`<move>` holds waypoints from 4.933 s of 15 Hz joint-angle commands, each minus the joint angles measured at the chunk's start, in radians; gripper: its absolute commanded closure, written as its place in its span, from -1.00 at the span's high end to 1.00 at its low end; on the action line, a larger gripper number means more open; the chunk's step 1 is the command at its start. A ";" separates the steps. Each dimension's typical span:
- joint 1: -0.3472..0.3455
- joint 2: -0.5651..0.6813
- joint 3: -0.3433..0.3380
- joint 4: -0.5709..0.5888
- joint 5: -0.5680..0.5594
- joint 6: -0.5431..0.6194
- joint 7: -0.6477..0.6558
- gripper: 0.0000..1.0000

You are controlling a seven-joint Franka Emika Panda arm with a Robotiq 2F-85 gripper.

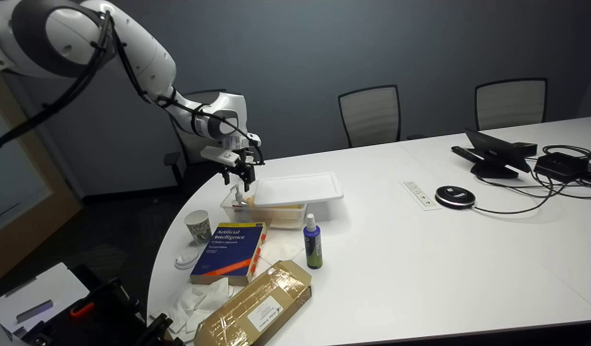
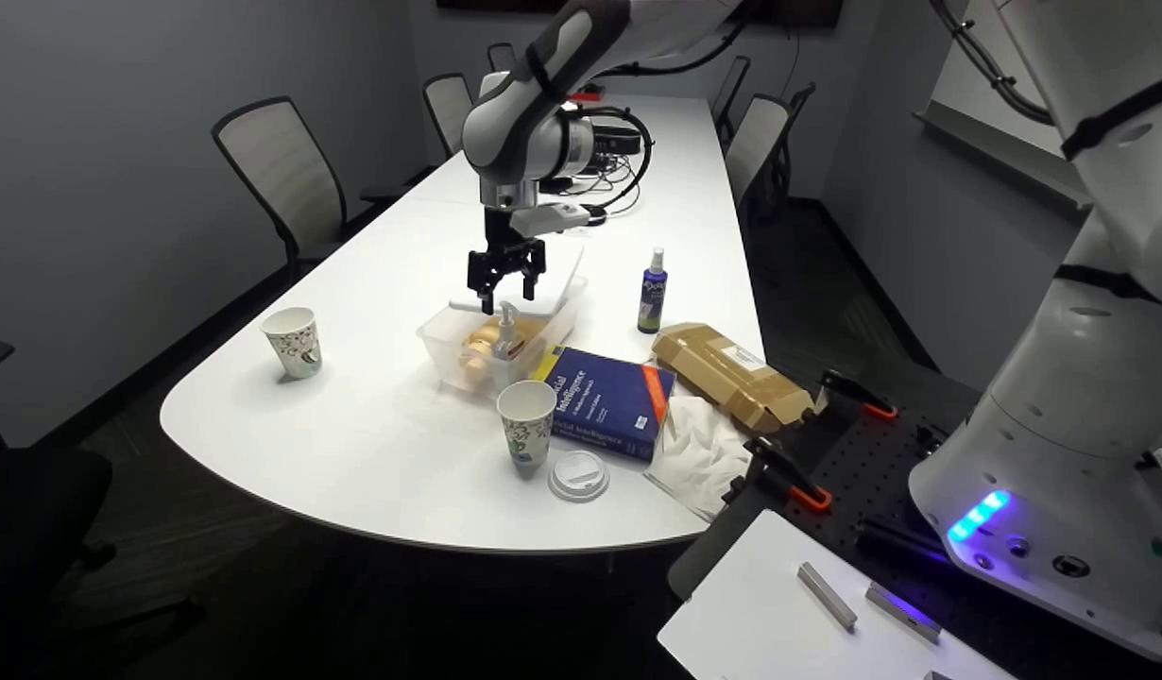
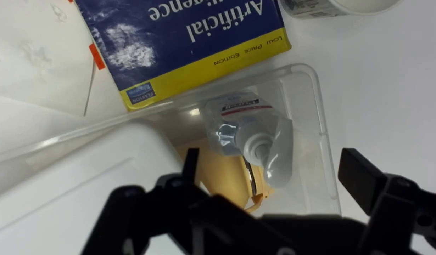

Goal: Remove the transparent bottle from the bowl

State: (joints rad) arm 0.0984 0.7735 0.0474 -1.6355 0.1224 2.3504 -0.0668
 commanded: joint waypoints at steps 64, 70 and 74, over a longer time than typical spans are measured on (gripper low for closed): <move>-0.220 -0.247 -0.116 -0.280 0.099 0.094 0.271 -0.89; -0.235 -0.162 -0.102 -0.246 0.129 0.162 0.260 -0.89; -0.239 -0.126 -0.097 -0.220 0.128 0.162 0.261 -0.89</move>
State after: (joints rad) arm -0.1266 0.6272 -0.0661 -1.8836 0.2244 2.5072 0.2195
